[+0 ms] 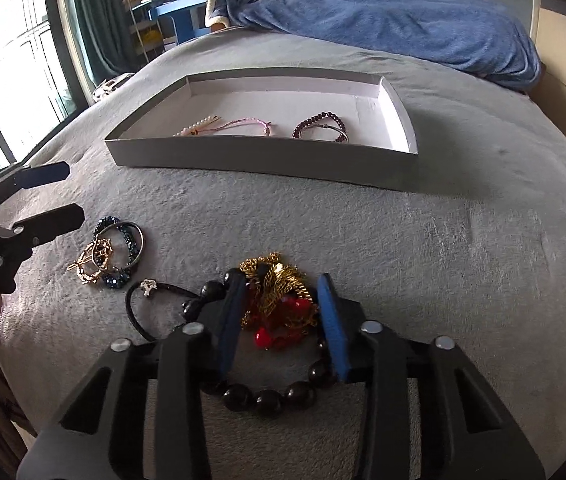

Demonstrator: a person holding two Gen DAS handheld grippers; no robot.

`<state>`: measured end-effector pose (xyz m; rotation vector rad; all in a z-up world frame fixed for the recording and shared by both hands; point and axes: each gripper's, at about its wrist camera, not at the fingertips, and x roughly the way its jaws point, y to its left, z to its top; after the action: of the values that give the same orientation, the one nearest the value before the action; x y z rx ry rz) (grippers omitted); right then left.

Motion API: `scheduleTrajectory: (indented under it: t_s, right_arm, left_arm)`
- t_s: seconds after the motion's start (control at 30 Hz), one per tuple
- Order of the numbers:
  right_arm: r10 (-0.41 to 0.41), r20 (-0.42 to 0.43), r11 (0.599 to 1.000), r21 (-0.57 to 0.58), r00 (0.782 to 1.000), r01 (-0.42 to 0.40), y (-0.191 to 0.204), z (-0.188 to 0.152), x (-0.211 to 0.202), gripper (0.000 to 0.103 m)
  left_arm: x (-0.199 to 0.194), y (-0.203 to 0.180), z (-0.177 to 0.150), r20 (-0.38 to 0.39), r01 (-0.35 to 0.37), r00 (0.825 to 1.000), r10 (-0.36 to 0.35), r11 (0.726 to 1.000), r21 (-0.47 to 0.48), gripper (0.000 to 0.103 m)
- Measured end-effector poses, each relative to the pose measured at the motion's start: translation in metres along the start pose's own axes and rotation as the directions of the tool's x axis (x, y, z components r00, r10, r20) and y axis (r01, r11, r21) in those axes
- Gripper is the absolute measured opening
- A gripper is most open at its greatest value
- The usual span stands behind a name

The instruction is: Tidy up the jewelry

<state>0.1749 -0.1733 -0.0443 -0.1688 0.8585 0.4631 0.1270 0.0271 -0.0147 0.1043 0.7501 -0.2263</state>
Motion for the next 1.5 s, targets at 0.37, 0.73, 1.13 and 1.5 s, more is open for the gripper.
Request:
scheduleTrajectory:
  t_s: [0.37,0.73,1.13,1.5]
  right_arm:
    - [0.047,0.135,0.994,0.090,0.990,-0.060,-0.019,0.016,-0.030,0.001]
    - [-0.001,0.201,0.980,0.193,0.979,-0.039,-0.048,0.023,-0.045,0.001]
    - [-0.101,0.069,0.937,0.342,0.992,0.072,-0.090,0.011,-0.024,0.002]
    - [-0.107,-0.027,0.958,0.265,0.994,0.110,-0.077,0.001,-0.004,0.042]
  left_arm:
    - [-0.002,0.008,-0.003,0.005,-0.003,1.000,0.003,1.000,-0.014,0.091]
    - [-0.002,0.005,-0.005,0.002,0.013,1.000,-0.013,1.000,0.007,0.091]
    - [-0.003,0.004,-0.005,0.000,0.021,1.000,-0.021,1.000,0.007,0.091]
    - [-0.004,-0.008,-0.009,-0.005,0.079,0.997,-0.079,0.995,0.063,0.091]
